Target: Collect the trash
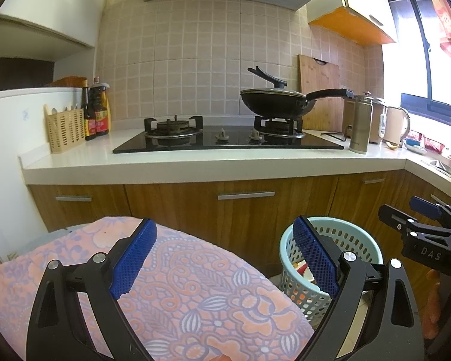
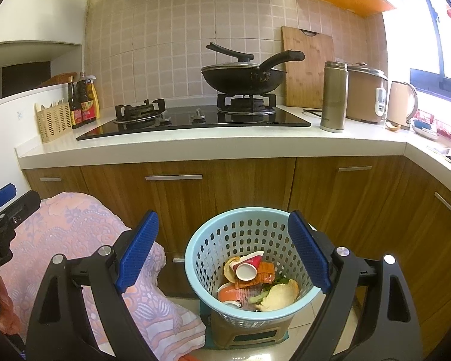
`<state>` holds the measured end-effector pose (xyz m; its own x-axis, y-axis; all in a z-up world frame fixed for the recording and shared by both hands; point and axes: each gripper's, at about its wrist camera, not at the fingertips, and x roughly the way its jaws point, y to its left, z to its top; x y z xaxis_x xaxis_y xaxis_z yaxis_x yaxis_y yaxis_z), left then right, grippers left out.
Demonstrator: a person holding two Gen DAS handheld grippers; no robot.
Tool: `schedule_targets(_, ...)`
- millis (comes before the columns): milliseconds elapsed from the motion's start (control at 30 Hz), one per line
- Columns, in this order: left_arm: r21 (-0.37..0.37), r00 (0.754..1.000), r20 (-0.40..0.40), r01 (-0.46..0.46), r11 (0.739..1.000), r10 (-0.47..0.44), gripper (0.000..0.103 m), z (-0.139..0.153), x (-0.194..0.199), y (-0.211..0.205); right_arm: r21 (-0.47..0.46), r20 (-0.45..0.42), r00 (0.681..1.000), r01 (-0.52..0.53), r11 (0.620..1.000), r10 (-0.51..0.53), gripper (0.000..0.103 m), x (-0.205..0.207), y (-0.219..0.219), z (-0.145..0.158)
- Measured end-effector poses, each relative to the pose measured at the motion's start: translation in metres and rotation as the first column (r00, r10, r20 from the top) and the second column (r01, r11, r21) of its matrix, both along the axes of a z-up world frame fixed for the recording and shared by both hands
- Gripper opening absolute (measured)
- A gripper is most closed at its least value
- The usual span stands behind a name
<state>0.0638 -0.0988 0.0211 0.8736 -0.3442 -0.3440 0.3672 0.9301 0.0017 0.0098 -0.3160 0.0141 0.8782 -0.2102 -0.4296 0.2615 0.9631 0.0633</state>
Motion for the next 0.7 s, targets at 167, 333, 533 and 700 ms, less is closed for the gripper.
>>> schedule_targets(167, 0.002, 1.000, 0.000, -0.001, 1.000, 0.001, 0.089, 0.0001, 0.0002, 0.0000, -0.001, 0.000, 1.000, -0.001, 1.000, 0.001, 0.083, -0.0004, 0.0002, -0.0003)
schedule_targets(333, 0.002, 1.000, 0.001, -0.001, 1.000, 0.001, 0.089, 0.0004, -0.0009, -0.0018, 0.001, -0.001, 1.000, 0.003, 1.000, -0.003, 0.083, -0.0004, -0.0013, -0.0007)
schedule_targets(533, 0.006, 1.000, 0.004, -0.006, 1.000, 0.006, 0.092, 0.0015, -0.0025, -0.0020, 0.001, -0.001, 1.000, 0.002, 1.000, -0.002, 0.083, -0.0012, -0.0014, -0.0013)
schedule_targets(700, 0.009, 1.000, 0.005, -0.008, 1.000, 0.008, 0.093, 0.0023, -0.0029, -0.0021, 0.001, -0.004, 1.000, 0.001, 1.000, -0.001, 0.083, -0.0014, -0.0017, -0.0027)
